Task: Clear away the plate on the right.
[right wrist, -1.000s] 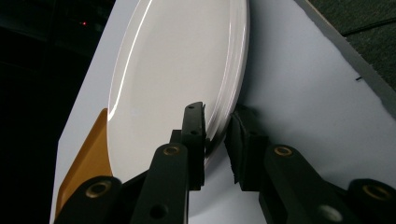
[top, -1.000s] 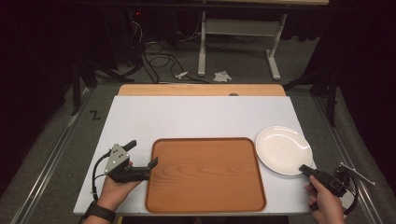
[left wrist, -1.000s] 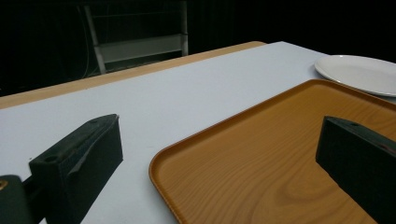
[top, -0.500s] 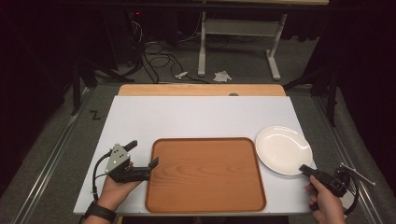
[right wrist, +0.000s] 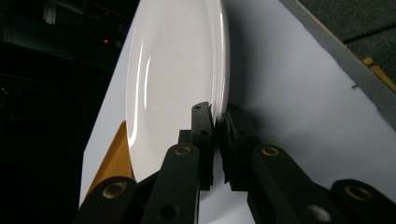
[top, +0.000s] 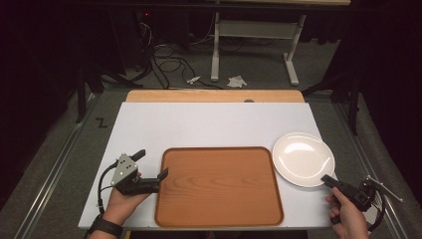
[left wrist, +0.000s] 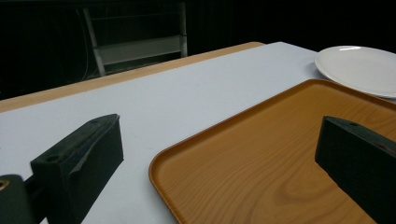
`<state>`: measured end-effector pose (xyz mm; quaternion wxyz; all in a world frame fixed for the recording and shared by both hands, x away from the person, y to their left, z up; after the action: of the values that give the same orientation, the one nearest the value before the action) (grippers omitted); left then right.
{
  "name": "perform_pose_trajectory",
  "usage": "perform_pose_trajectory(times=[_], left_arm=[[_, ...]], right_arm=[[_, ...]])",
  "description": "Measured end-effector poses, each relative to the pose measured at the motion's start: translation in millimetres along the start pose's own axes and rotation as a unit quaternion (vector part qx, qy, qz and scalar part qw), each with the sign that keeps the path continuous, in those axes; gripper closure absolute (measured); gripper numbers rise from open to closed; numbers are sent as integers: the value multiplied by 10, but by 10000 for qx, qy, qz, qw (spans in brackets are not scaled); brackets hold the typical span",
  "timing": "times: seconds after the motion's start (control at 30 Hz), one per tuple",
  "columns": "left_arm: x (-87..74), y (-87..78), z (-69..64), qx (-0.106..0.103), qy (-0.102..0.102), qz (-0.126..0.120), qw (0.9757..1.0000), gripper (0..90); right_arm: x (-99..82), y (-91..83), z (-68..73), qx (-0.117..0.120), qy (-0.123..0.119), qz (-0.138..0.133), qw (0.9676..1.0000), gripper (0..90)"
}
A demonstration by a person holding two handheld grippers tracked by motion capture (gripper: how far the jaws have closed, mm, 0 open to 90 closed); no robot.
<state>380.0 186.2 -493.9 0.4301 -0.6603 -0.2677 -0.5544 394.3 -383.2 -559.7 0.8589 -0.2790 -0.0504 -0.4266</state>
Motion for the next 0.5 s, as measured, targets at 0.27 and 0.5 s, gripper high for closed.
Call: perform_pose_trajectory(times=[0.27, 0.5], left_arm=[[5, 4, -11, -22, 20, -15, 10000, 14], [2, 8, -6, -33, 23, -8, 10000, 14]], right_arm=[[39, -45, 89, 128, -214, -210, 9995, 897], [55, -57, 119, 91, -326, -331, 9989, 898]])
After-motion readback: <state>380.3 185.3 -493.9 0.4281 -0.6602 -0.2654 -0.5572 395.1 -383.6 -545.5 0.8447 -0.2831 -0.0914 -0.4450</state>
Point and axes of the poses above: each handheld gripper's, and its own axes: y roughly forward along the jaws, x roughly out of its top, z roughly to its left, the point moved 8 cm from there along y, roughly forward along the jaws, and after that the axes turned 4 degrees about x, right-handed, at the moved point
